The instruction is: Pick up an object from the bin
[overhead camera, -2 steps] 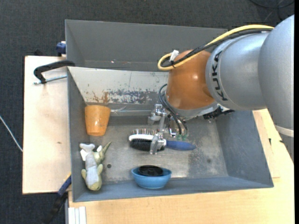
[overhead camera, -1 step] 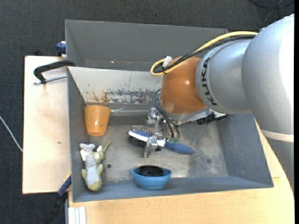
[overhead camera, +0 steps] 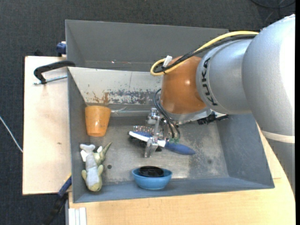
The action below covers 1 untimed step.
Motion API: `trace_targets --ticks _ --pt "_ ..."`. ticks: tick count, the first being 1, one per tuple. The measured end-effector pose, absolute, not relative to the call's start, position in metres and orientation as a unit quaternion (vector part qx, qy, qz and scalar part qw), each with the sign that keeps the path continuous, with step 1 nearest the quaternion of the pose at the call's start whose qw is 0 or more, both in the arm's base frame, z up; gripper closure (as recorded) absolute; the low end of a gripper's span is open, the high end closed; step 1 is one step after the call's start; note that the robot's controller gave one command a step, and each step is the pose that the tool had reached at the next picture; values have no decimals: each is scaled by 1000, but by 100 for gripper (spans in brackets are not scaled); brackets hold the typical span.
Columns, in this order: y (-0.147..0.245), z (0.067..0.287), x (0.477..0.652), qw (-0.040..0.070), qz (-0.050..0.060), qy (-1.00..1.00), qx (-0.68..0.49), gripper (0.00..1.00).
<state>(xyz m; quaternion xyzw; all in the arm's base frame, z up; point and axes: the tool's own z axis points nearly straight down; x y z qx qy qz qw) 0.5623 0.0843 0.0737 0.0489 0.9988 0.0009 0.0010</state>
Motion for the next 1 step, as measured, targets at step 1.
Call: trace_targets --ticks 1 --pt "83 77 565 4 1 999 50 100"
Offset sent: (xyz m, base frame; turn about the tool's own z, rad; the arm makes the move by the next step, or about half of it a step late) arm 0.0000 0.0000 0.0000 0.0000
